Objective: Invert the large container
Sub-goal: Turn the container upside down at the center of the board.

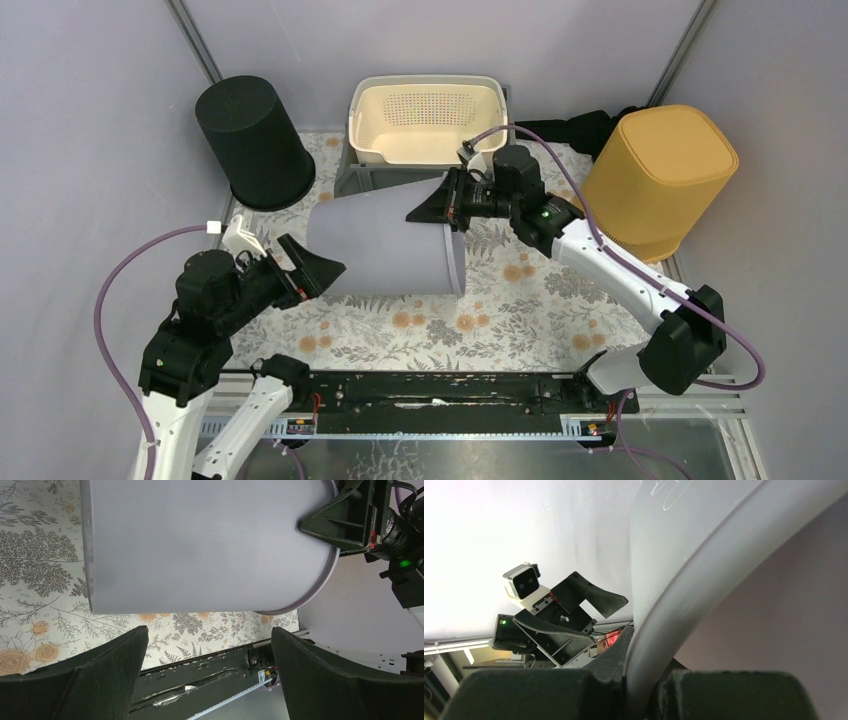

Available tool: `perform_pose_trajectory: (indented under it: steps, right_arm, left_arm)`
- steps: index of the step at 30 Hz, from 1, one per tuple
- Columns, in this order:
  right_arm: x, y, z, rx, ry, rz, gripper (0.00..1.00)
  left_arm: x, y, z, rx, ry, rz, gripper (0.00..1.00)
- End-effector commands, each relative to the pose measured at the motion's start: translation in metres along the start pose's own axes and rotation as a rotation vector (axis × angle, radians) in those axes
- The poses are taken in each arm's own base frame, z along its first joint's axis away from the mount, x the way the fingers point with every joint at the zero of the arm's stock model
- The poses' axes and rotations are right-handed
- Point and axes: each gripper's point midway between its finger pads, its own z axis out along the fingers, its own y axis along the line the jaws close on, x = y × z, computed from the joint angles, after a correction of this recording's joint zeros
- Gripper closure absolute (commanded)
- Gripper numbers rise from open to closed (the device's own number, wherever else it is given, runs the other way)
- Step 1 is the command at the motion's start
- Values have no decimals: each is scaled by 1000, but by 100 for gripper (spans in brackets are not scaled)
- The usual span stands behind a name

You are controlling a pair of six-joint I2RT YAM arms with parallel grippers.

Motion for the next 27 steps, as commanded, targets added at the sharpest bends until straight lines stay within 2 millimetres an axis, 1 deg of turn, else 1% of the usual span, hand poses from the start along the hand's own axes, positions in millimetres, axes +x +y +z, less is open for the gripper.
perform_pose_trajectory:
  steps: [1,3,10,16,22,27]
  right_arm:
    - [1,57,-25,-229,-18,-102,100]
    - [1,53,-25,-243,-17,-93,100]
    - [3,31,-23,-263,-7,-38,100]
    - [5,20,-24,-276,1,-15,100]
    - [5,13,-24,-294,9,9,100]
    - [4,15,-23,-336,12,22,100]
  left_arm:
    - [1,2,1,-10,2,-3,0]
    - [-1,1,2,-12,0,2,0]
    - [-8,-12,3,34,1,-3,0]
    - [-15,-20,3,57,-13,5,0]
    - [-20,-27,1,82,-29,7,0]
    - [-23,-35,-1,120,-37,6,0]
